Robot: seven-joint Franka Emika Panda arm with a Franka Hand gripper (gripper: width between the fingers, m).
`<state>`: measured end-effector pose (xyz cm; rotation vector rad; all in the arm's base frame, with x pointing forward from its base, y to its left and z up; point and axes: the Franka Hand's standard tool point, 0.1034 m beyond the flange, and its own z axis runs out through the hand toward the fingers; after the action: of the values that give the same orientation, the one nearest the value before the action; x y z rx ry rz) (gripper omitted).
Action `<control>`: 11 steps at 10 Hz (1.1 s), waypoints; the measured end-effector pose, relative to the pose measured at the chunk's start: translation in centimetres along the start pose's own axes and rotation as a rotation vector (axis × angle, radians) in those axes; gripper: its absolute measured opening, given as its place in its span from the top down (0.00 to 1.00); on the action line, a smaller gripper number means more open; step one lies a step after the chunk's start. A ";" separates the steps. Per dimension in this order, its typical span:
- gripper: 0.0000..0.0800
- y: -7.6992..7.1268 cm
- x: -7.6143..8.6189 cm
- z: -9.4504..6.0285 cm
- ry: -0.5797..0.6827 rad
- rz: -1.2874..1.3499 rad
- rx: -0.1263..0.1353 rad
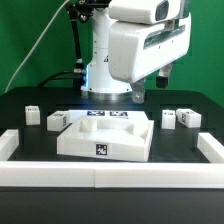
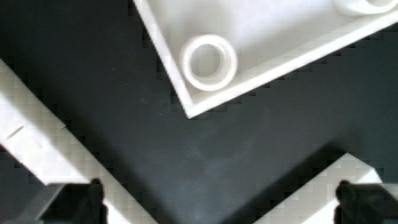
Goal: Assemble one leg
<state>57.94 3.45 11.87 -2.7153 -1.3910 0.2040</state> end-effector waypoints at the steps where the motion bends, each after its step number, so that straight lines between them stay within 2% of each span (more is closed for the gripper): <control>1: 0.19 0.0 0.0 -0.1 -0.002 -0.006 0.013; 6: 0.19 0.0 0.0 0.0 0.002 -0.004 0.017; 8: 0.19 -0.7 -0.7 0.9 0.040 -0.076 -0.042; 10: 0.19 -1.9 -1.6 2.1 0.104 -0.121 -0.139; 11: 0.19 -2.8 -2.2 3.1 0.119 -0.142 -0.169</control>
Offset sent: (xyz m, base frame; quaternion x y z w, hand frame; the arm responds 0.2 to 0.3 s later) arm 0.0000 0.0000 0.0000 0.0000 0.0000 0.0000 1.0000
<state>54.00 3.34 9.40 -2.6910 -1.6250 -0.0880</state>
